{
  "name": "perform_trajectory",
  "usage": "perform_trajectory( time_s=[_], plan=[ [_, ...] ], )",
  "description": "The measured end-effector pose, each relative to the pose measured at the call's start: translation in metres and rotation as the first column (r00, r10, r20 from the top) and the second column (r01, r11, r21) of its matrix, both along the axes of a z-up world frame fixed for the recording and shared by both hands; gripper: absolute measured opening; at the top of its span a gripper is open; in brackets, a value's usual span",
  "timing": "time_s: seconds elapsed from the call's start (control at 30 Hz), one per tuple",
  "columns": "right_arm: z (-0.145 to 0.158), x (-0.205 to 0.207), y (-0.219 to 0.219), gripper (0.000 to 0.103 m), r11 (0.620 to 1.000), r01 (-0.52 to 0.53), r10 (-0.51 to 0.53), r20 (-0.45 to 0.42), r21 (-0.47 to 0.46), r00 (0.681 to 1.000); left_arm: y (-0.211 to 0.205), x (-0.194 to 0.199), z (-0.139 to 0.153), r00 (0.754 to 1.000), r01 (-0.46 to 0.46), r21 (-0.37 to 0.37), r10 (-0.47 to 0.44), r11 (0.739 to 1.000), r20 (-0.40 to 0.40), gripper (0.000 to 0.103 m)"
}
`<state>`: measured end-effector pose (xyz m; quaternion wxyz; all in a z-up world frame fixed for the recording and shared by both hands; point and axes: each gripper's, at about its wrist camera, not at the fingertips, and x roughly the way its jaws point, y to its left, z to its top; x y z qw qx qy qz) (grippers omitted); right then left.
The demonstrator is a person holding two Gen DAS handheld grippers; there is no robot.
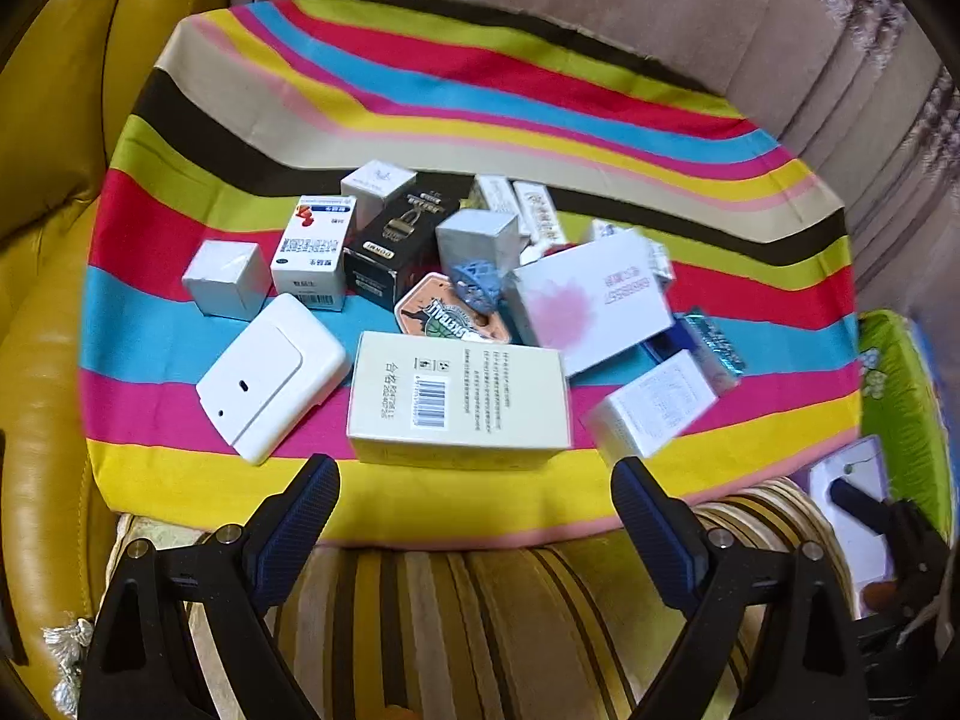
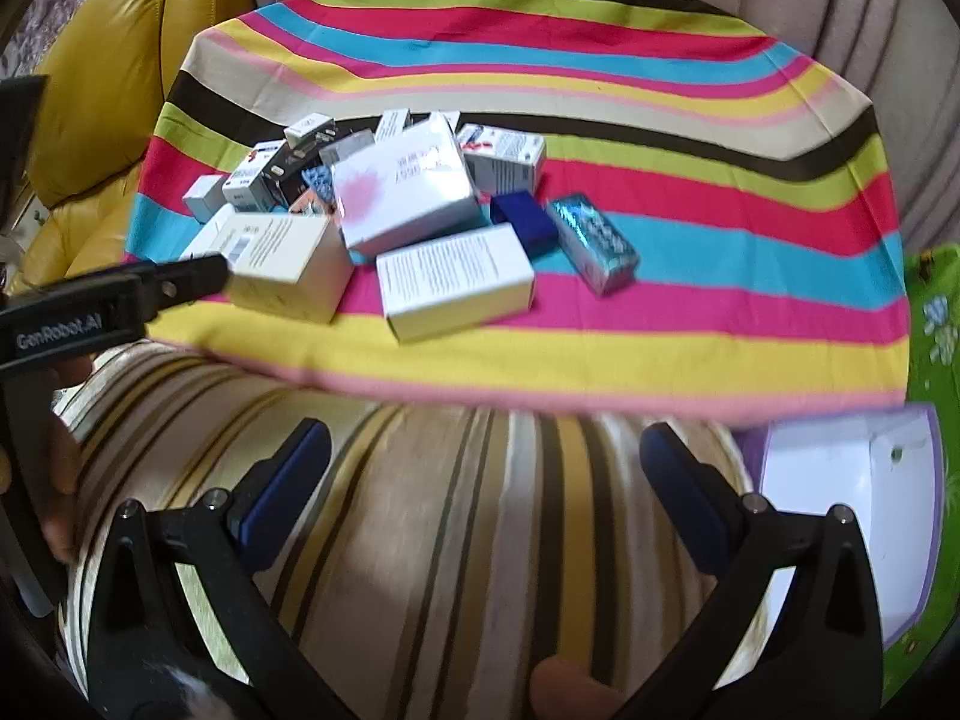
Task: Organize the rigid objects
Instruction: 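Grasp the cream barcode box with the left gripper and lift it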
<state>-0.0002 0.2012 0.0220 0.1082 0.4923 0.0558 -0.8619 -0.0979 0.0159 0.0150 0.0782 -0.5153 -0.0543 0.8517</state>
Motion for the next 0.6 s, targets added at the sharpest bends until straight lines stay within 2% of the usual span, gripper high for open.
perform_trajectory(
  time_s=[0.07,0.17,0.3,0.4,0.6],
  plan=[
    [0.003,-0.009,-0.001,0.103,1.0,-0.009,0.009,-0.011,0.005,1.0,0.006,-0.006,-0.003,1.0,0.0,-0.055,-0.001,0.998,-0.001,0.094],
    [0.005,-0.023,-0.002,0.103,1.0,-0.023,0.023,-0.024,0.003,0.999,0.011,-0.015,-0.003,1.0,-0.005,-0.075,0.004,0.997,-0.007,0.094],
    [-0.003,-0.037,-0.008,0.103,0.998,-0.055,0.055,0.01,0.006,0.998,0.02,-0.025,-0.011,1.0,0.013,-0.125,-0.011,0.992,0.018,0.094],
    [-0.007,-0.042,-0.016,0.103,0.996,-0.084,0.084,0.02,0.026,0.996,0.019,-0.028,-0.019,0.999,0.001,-0.126,0.004,0.992,0.04,0.094],
    [-0.017,-0.059,-0.025,0.103,0.997,-0.073,0.072,0.039,0.027,0.997,0.019,-0.032,-0.023,0.999,-0.011,-0.147,0.016,0.989,0.033,0.099]
  ],
)
